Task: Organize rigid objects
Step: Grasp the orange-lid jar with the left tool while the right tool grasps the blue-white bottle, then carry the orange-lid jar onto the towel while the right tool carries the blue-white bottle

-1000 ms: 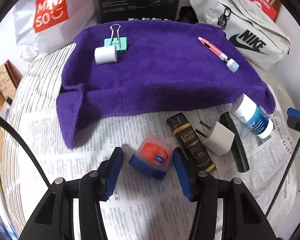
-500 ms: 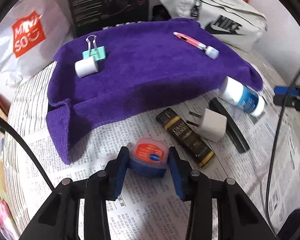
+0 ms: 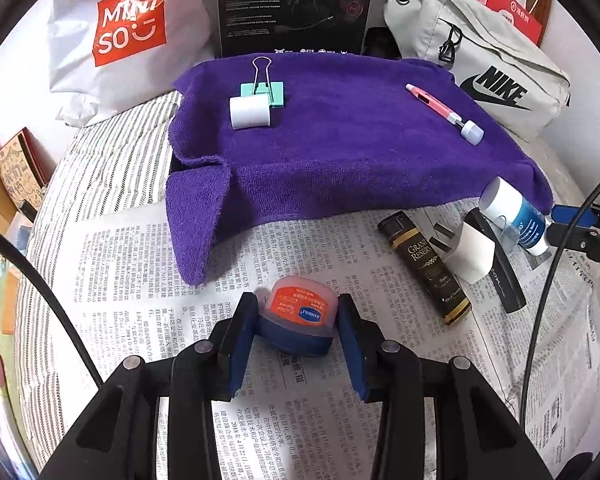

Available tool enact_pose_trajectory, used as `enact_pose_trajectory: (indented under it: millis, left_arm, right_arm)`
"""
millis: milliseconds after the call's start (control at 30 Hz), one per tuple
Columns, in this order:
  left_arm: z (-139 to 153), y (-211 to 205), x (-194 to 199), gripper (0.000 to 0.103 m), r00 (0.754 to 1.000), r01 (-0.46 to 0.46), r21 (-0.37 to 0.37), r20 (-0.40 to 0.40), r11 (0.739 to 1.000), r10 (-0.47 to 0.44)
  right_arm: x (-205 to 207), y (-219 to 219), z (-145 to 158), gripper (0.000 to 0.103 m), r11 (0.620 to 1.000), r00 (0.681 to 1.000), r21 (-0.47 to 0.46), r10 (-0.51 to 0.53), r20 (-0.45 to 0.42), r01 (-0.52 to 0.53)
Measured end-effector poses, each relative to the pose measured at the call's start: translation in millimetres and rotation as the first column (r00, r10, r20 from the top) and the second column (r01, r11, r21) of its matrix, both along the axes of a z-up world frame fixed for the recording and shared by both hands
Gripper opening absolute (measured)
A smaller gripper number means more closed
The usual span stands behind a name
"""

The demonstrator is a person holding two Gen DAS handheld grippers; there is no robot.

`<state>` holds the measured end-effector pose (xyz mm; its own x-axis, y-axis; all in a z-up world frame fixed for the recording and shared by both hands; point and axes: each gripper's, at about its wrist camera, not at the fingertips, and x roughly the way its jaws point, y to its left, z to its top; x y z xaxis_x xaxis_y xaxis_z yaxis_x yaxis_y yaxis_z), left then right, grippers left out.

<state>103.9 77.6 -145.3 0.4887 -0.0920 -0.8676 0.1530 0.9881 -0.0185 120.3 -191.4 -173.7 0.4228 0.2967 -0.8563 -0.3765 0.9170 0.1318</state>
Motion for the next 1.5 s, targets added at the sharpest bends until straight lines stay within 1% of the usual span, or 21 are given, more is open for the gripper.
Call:
enact_pose_trajectory:
  millis: [33,167,333,467,533,567,600,667,700,767,833,933,1033,1067,1167,1233,1267,1400,1500]
  left_arm:
    - [0.1,0.0,-0.6,0.039,1.000,0.002,0.005,0.001,1.000,-0.002]
    - [0.1,1.7,-0.8,0.039,1.000,-0.003,-0.012,0.000,1.000,0.003]
    - [0.1,0.4,-1.4,0.039,1.000,0.004,-0.003,-0.002,1.000,-0.004]
    - [0.2,1.9,-1.6,0.038,1.000,0.004,-0.014,-0.002,1.000,-0.004]
    - [0.3,1.8,-1.6,0.038,1.000,0.006,-0.009,0.000,1.000,-0.006]
    - [0.4,1.6,-1.7,0.038,1.000,0.007,-0.008,0.001,1.000,-0.007]
    - [0.5,1.5,-1.7,0.038,1.000,0.009,-0.008,0.001,1.000,-0.009]
    - [0.4,0.8,-1.7,0.038,1.000,0.005,-0.009,0.000,1.000,-0.005]
    - [0.3,0.6,-1.8,0.038,1.000,0.004,-0.009,0.001,1.000,-0.004]
    - [0.1,0.2,-2.4,0.038,1.000,0.002,-0.009,0.004,1.000,-0.002]
    - [-0.3,-0.2,-3.0,0.038,1.000,0.001,-0.010,0.006,1.000,-0.001]
    - [-0.6,-0.9,-3.5,0.038,1.000,-0.001,-0.009,0.009,1.000,0.001]
    - [-1.0,-0.6,-3.7,0.038,1.000,-0.004,-0.012,0.010,1.000,0.004]
    - [-0.9,-0.8,-3.4,0.038,1.000,-0.004,-0.012,0.008,1.000,0.004]
    - [0.0,-1.4,-2.5,0.039,1.000,-0.006,-0.008,0.005,1.000,0.006]
    - [0.7,-1.1,-1.0,0.039,1.000,-0.004,-0.009,0.003,1.000,0.004]
    - [1.0,-0.2,-0.1,0.038,1.000,-0.003,-0.018,0.005,1.000,0.003]
    - [3.2,7.3,3.4,0.039,1.000,-0.008,-0.065,0.007,0.998,0.008]
    - [5.3,12.0,5.5,0.039,1.000,-0.022,-0.098,-0.006,0.995,0.021]
  right_arm:
    - [1.9,4.7,-1.4,0.059,1.000,1.000,-0.006,0.017,0.004,-0.017]
    - [10.0,16.0,-3.8,0.059,0.999,0.999,-0.017,0.046,0.020,-0.046]
    - [16.2,26.9,-6.4,0.058,0.995,0.995,-0.037,0.092,0.035,-0.090]
    - [22.4,36.9,-11.1,0.057,0.992,0.993,-0.051,0.117,0.032,-0.115]
    - [25.2,41.8,-14.9,0.053,0.990,0.991,-0.045,0.133,0.025,-0.132]
    - [25.7,43.7,-16.5,0.047,0.989,0.990,-0.040,0.142,0.019,-0.141]
    - [25.4,46.5,-19.0,0.039,0.987,0.987,-0.034,0.158,0.012,-0.157]
    - [20.6,49.6,-18.8,0.039,0.985,0.986,-0.054,0.165,0.028,-0.163]
    - [17.6,48.8,-18.6,0.038,0.985,0.986,-0.056,0.167,0.017,-0.166]
    - [10.0,40.8,-16.1,0.038,0.988,0.990,-0.049,0.144,-0.002,-0.144]
    - [1.2,27.6,-12.9,0.038,0.995,0.996,-0.044,0.093,-0.008,-0.093]
    - [-4.7,14.6,-13.2,0.038,0.997,0.999,-0.069,0.043,-0.015,-0.044]
    - [-4.3,13.7,-20.1,0.038,0.994,0.999,-0.096,0.040,-0.033,-0.043]
    - [-4.6,14.6,-20.8,0.038,0.994,0.999,-0.104,0.039,-0.028,-0.042]
    - [-5.5,20.0,-21.3,0.043,0.991,0.999,-0.121,0.048,-0.021,-0.050]
    - [-7.2,24.6,-21.6,0.042,0.987,0.998,-0.148,0.063,-0.004,-0.063]
    - [-8.3,24.5,-21.7,0.039,0.987,0.998,-0.148,0.069,0.001,-0.069]
    - [-10.1,22.0,-22.0,0.036,0.990,0.998,-0.126,0.066,0.008,-0.065]
    - [-10.6,18.8,-20.8,0.036,0.993,0.999,-0.104,0.050,0.008,-0.049]
